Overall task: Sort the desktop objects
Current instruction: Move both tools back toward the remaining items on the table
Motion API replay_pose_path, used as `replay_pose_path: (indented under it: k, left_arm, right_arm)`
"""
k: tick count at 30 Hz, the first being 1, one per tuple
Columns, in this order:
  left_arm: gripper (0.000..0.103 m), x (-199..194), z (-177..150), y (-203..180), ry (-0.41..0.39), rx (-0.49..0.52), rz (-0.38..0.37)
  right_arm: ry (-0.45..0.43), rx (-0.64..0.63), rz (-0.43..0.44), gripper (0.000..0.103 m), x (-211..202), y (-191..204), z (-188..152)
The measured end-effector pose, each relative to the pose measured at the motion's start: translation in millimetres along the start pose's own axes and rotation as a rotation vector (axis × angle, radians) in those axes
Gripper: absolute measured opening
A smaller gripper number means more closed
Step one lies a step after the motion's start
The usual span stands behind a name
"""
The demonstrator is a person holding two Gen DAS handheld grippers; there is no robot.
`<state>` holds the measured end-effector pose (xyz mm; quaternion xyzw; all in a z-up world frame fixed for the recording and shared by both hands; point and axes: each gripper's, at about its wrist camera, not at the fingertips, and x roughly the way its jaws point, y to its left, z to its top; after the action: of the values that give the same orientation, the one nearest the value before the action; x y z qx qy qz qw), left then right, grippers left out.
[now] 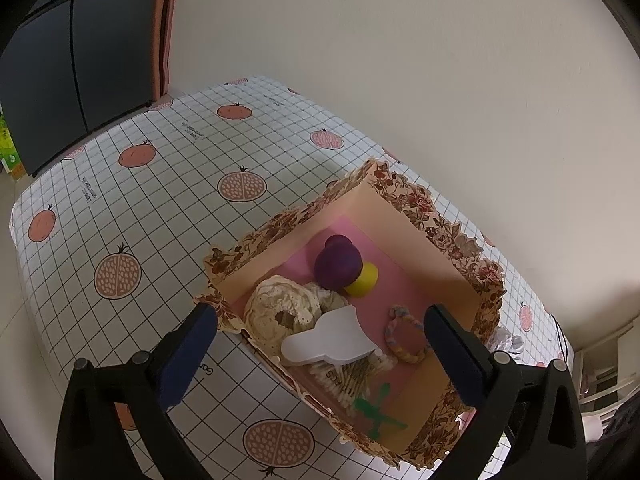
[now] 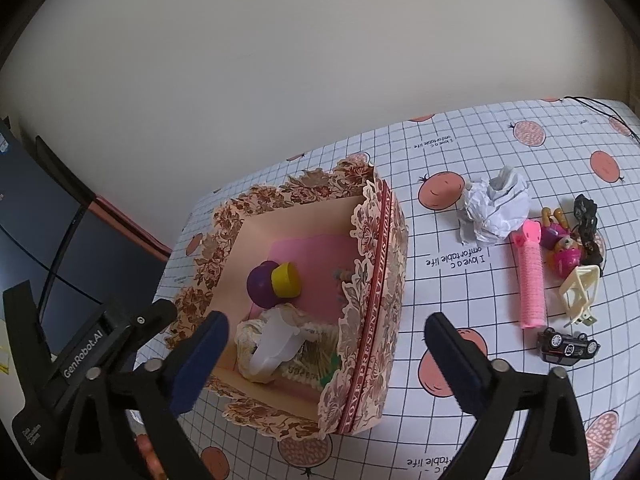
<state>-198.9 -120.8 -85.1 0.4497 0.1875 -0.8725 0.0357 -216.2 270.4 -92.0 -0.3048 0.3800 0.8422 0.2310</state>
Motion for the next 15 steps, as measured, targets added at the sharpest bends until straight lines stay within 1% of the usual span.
replay_pose_path:
  k: [8,13,15]
  left_arm:
    - [0.103,-1,0,-3,-0.012,0.008,0.002]
    - [0.103,-3,-1,-7,-0.03,0.013,0.003]
    - [0.103,-2,-1,-11,-0.029,0.02,0.002]
  right_arm:
    - [-0.029,-0.009,0.006,0.103,-4,-5,2]
    - [-0.022,-0.024,-0.003,0.103,-5,-11,4]
    - [-0.038,-0.031,-0.003,0.103,-8,-14,5]
